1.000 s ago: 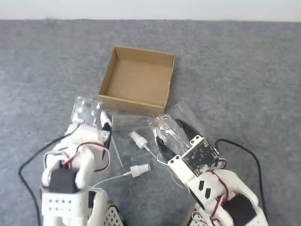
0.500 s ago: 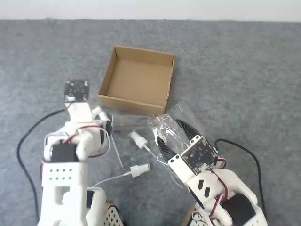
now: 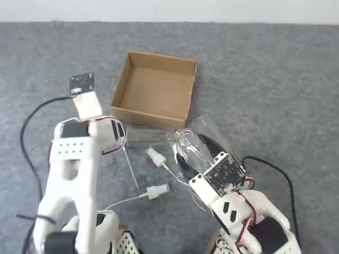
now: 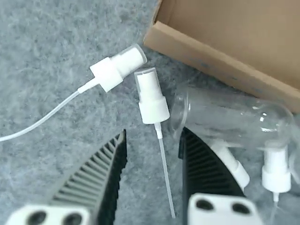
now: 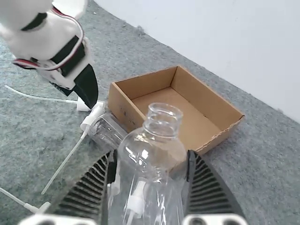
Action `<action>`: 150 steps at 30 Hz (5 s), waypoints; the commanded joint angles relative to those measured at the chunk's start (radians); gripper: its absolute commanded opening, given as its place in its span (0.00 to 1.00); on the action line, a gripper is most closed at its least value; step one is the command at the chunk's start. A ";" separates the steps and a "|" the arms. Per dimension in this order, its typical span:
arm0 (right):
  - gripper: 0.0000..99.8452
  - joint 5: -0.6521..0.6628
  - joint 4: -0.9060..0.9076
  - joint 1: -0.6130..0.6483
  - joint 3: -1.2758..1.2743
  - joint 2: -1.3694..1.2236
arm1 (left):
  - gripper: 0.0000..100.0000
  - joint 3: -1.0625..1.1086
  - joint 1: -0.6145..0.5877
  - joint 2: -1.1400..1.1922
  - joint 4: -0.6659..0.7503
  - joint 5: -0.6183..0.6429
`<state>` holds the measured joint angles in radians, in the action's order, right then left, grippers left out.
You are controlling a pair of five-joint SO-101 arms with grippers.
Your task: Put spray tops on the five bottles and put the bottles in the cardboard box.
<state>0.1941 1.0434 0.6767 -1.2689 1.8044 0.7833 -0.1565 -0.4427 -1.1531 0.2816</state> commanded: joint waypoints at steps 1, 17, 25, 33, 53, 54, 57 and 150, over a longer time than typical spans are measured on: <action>0.06 -0.011 -0.028 -0.012 0.011 0.008 | 0.17 -0.099 -0.006 0.069 0.032 0.021; 0.06 -0.011 -0.028 -0.012 0.011 0.008 | 0.17 -0.203 -0.006 0.423 0.195 0.069; 0.06 -0.011 -0.028 -0.012 0.011 0.008 | 0.17 -0.308 -0.003 0.595 0.189 0.068; 0.06 -0.011 -0.028 -0.012 0.011 0.008 | 0.01 -0.340 -0.002 0.623 0.160 0.063; 0.06 -0.011 -0.027 -0.007 0.009 0.004 | 0.01 -0.061 0.000 0.152 0.224 0.061; 0.06 -0.011 -0.027 -0.007 0.009 0.004 | 0.01 -0.047 0.000 0.124 0.224 0.061; 0.06 -0.011 -0.027 -0.007 0.009 -0.001 | 0.01 -0.012 -0.002 0.044 0.224 0.061; 0.06 0.153 -0.595 0.097 -0.414 -0.002 | 0.01 0.229 0.310 -1.381 0.390 0.264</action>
<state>0.3322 0.4757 0.7564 -1.6617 1.7952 1.0104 0.1243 -1.8067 -0.7511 0.5424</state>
